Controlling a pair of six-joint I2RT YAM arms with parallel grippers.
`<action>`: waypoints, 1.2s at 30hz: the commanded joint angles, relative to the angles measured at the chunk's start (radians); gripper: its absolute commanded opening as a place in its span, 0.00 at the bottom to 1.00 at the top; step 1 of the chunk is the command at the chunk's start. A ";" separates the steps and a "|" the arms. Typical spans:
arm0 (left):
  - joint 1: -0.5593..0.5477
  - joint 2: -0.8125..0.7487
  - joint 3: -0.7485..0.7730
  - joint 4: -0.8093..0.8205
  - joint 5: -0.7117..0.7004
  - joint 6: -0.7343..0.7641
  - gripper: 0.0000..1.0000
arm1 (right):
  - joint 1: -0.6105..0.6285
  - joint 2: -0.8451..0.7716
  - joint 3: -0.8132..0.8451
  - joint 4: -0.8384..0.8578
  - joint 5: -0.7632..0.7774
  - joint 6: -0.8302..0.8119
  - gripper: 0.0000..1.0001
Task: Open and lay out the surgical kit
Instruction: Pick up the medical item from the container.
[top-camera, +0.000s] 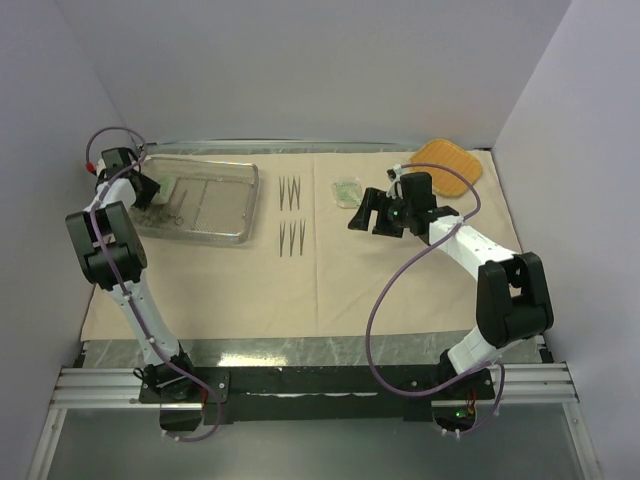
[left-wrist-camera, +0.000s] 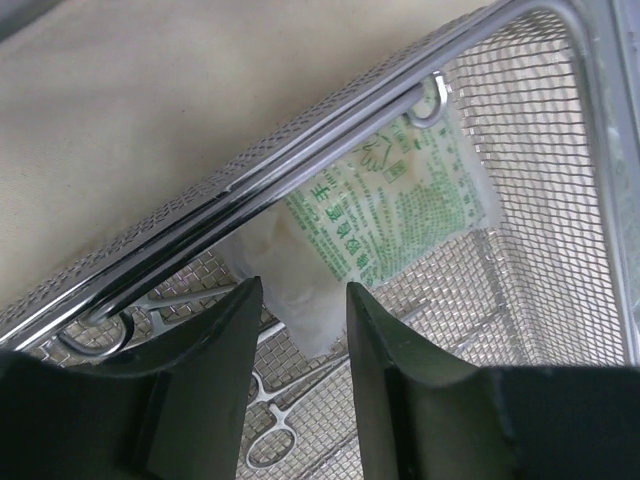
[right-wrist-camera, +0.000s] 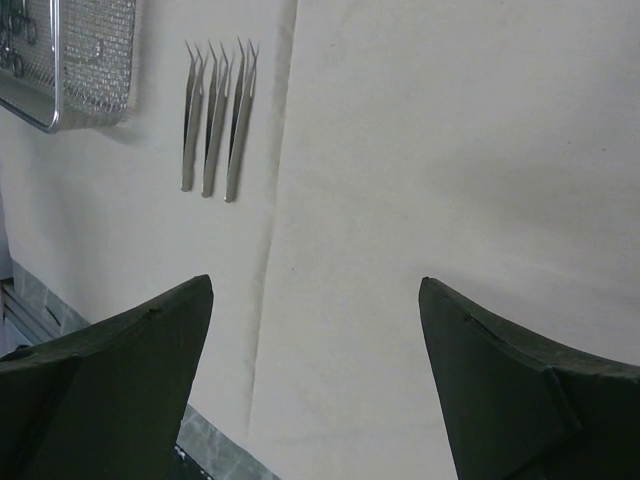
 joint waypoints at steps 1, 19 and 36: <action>-0.003 0.029 0.049 0.016 0.021 -0.027 0.42 | 0.003 -0.020 0.009 -0.001 0.013 -0.022 0.92; -0.020 -0.060 0.074 -0.011 0.007 0.144 0.01 | 0.003 -0.049 0.011 -0.011 0.030 -0.025 0.92; -0.324 -0.441 0.017 -0.064 0.152 0.739 0.01 | 0.003 -0.088 0.224 -0.165 -0.036 -0.141 0.91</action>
